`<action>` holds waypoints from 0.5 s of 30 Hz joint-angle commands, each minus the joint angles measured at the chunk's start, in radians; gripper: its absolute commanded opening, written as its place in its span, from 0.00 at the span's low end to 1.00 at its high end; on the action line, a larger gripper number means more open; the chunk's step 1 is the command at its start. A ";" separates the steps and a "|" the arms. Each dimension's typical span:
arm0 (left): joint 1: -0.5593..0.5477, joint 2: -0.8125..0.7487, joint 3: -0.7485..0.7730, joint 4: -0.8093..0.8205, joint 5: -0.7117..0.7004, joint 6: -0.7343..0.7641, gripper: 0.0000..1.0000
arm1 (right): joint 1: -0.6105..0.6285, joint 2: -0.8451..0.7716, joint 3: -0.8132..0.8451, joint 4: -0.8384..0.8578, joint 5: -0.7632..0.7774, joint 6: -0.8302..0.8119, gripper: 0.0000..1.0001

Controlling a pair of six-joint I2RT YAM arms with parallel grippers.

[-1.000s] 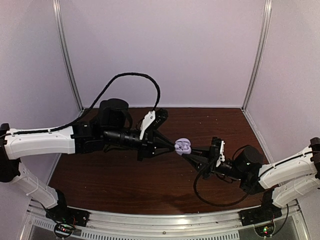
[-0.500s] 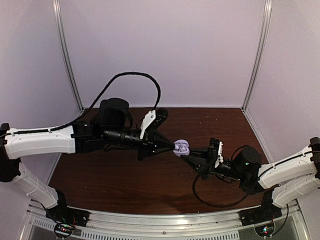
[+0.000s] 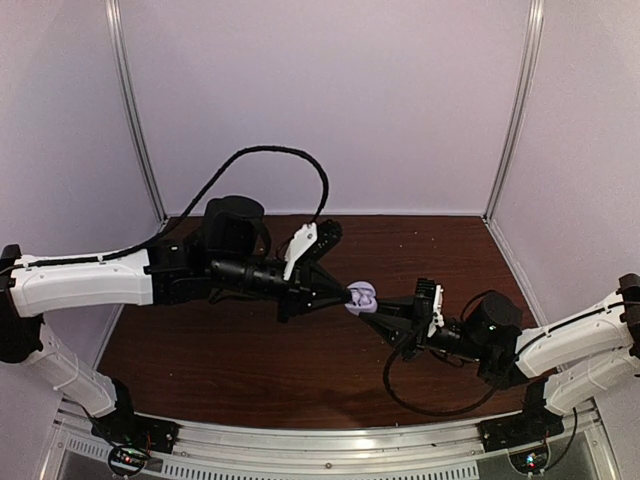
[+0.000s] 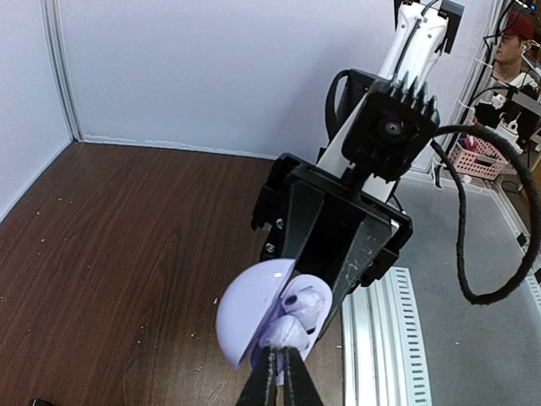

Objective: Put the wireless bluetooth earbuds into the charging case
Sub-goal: Adjust the left earbud in the left side groove of the charging case.

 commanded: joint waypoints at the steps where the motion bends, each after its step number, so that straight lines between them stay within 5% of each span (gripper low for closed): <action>1: -0.024 0.000 0.004 -0.035 -0.021 0.010 0.09 | 0.007 -0.010 0.015 0.050 -0.007 0.001 0.00; 15: -0.025 -0.137 -0.033 -0.066 -0.057 0.161 0.24 | 0.005 -0.042 0.008 -0.015 -0.077 -0.006 0.00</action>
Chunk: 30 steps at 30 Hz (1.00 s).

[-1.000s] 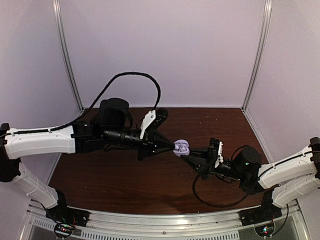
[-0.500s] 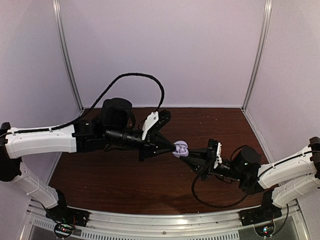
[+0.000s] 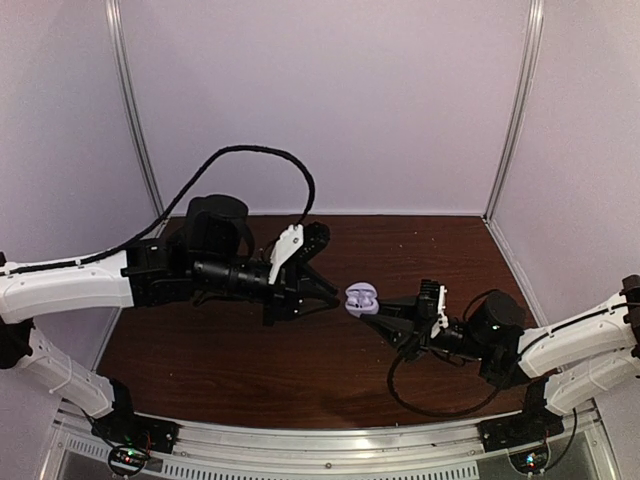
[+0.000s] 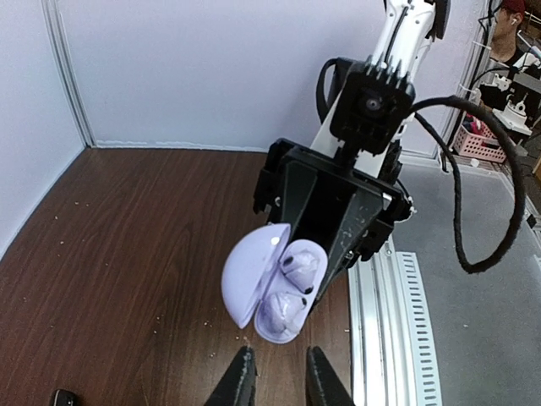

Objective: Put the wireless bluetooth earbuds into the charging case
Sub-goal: Adjust the left earbud in the left side groove of the charging case.

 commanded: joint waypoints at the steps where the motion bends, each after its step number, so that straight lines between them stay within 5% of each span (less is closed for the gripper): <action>1: -0.006 -0.059 -0.015 0.019 -0.002 0.103 0.24 | 0.005 -0.023 0.008 -0.018 -0.046 -0.004 0.00; 30: -0.050 0.060 0.051 -0.043 0.013 0.194 0.08 | 0.005 0.003 0.042 -0.017 -0.101 0.027 0.00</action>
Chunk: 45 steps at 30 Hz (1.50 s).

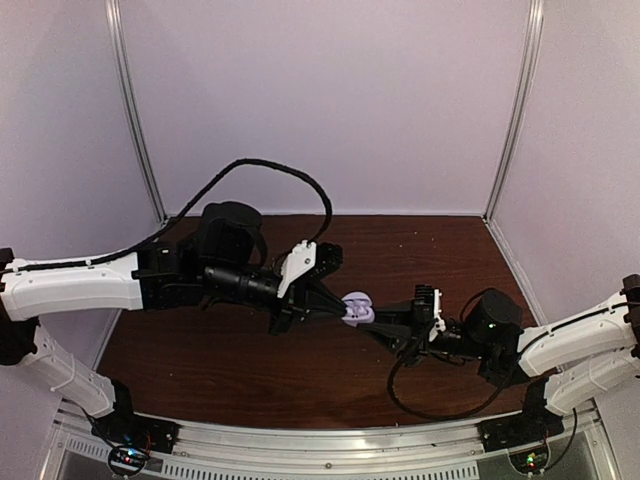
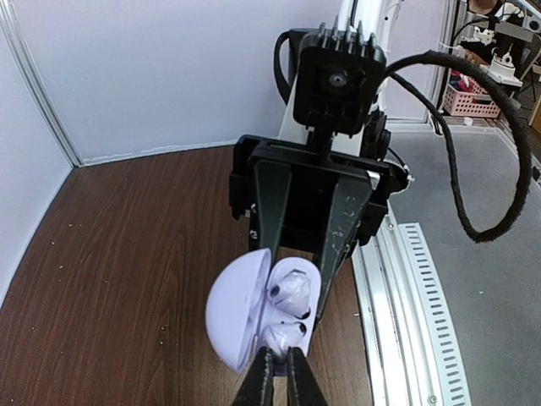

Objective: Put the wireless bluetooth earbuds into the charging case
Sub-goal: Adjust the left earbud in the left side groove of the charging case, then close the zipper food storage bag at the center of the board.

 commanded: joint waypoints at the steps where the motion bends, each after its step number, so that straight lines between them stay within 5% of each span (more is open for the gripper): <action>1: -0.022 0.030 0.045 -0.042 -0.009 0.046 0.08 | 0.005 0.003 0.028 0.031 -0.012 0.022 0.00; 5: -0.027 0.027 0.049 -0.068 -0.028 0.053 0.09 | 0.005 0.007 0.027 0.034 -0.013 0.022 0.00; 8: -0.026 -0.010 0.033 -0.039 -0.045 0.032 0.23 | 0.004 0.005 0.020 0.040 -0.014 0.025 0.00; 12: -0.026 -0.079 -0.005 0.003 -0.081 0.027 0.51 | 0.000 0.000 0.005 0.051 -0.006 0.039 0.00; 16: -0.024 -0.145 -0.057 0.067 -0.206 -0.015 0.94 | -0.004 -0.003 -0.003 0.058 -0.013 0.053 0.00; 17: -0.023 -0.158 -0.070 0.089 -0.223 -0.023 0.97 | -0.004 -0.005 -0.002 0.060 -0.017 0.055 0.00; 22: -0.023 -0.166 -0.107 0.154 -0.227 0.011 0.98 | -0.004 -0.001 0.013 0.073 -0.047 0.081 0.00; 33: -0.033 -0.072 -0.061 0.150 0.003 0.099 0.93 | -0.004 0.043 0.040 0.125 -0.060 0.198 0.00; 45: -0.118 -0.084 -0.054 0.147 -0.004 0.138 0.89 | -0.034 0.071 0.043 0.198 -0.039 0.327 0.00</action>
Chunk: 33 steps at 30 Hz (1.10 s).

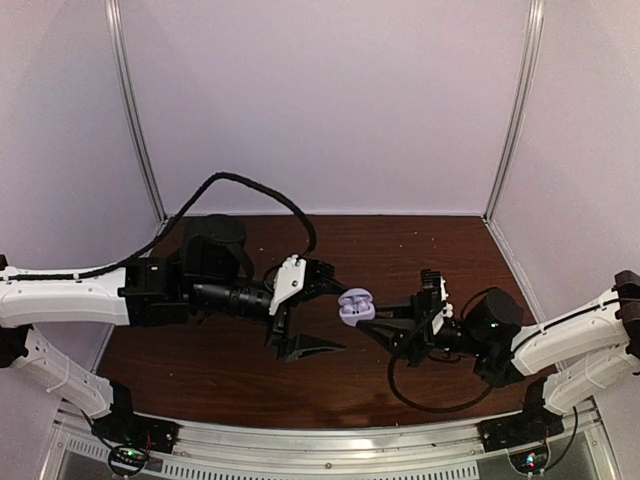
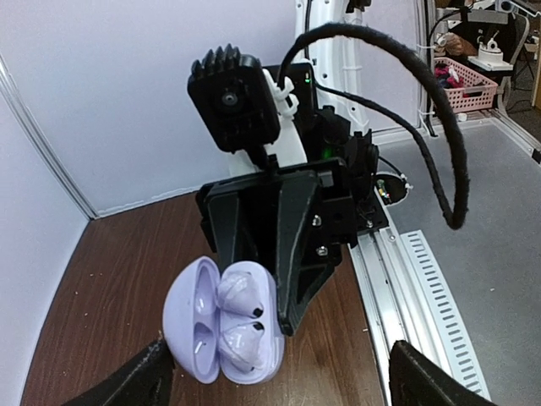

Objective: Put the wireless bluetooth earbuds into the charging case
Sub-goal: Close the zipper food storage bag at the center of the board.

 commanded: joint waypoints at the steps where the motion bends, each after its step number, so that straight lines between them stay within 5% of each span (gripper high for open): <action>1: -0.050 -0.010 0.035 0.030 0.036 0.051 0.88 | -0.027 0.022 0.029 0.070 0.033 0.103 0.00; 19: -0.136 0.060 0.080 -0.087 -0.141 0.225 0.72 | -0.053 0.055 0.093 0.079 0.048 0.379 0.00; 33: -0.169 0.112 0.112 -0.179 -0.146 0.300 0.48 | -0.053 -0.003 0.127 -0.007 0.094 0.440 0.00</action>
